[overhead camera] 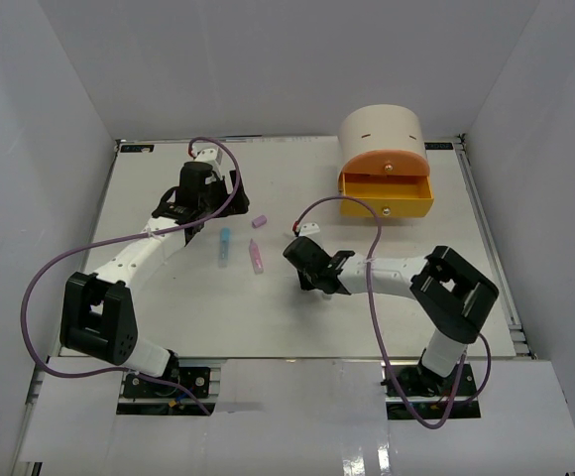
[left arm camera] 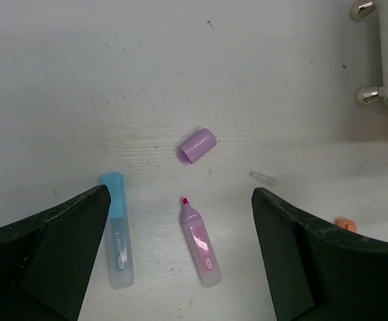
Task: Sort the stationery into containers
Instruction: Pick up the pen from the center of the board.
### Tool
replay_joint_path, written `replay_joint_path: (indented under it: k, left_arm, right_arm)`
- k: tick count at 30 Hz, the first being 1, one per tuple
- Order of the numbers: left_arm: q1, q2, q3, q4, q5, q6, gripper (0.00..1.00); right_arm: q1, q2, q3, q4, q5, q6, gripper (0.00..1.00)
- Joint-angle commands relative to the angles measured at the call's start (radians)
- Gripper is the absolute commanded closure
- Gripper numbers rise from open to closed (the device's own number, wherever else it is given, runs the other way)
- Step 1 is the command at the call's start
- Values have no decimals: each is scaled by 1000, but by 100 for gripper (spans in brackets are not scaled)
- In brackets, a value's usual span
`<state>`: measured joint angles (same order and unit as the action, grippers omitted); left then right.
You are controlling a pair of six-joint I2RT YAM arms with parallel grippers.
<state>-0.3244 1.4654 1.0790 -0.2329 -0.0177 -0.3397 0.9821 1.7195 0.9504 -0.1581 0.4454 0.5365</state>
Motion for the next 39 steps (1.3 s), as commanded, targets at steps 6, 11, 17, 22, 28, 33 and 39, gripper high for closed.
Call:
replay_joint_path:
  k: [6,11,17,22,28,33,39]
  left_arm:
    - [1,-34,18,7,128,-18,2]
    - [1,-66,10,21,240,-80,2]
    - [-1,-181,-108,141,413,-183,2]
    - [-16,-260,-177,220,499,-243,2]
    - [-94,-307,-191,286,535,-291,3]
    - [-189,-320,-229,351,470,-297,7]
    - [-257,-317,-289,495,391,-347,12]
  right_arm:
    - [-2,-158,-68,-6,56,0,92]
    - [-2,-314,-111,78,44,-75,92]
    - [-2,-489,-180,265,23,-154,92]
    - [-2,-577,-245,402,-33,-249,92]
    - [-2,-632,-309,541,-86,-277,92]
    - [-2,-655,-332,627,-111,-274,92]
    - [0,-669,-364,736,-135,-222,92]
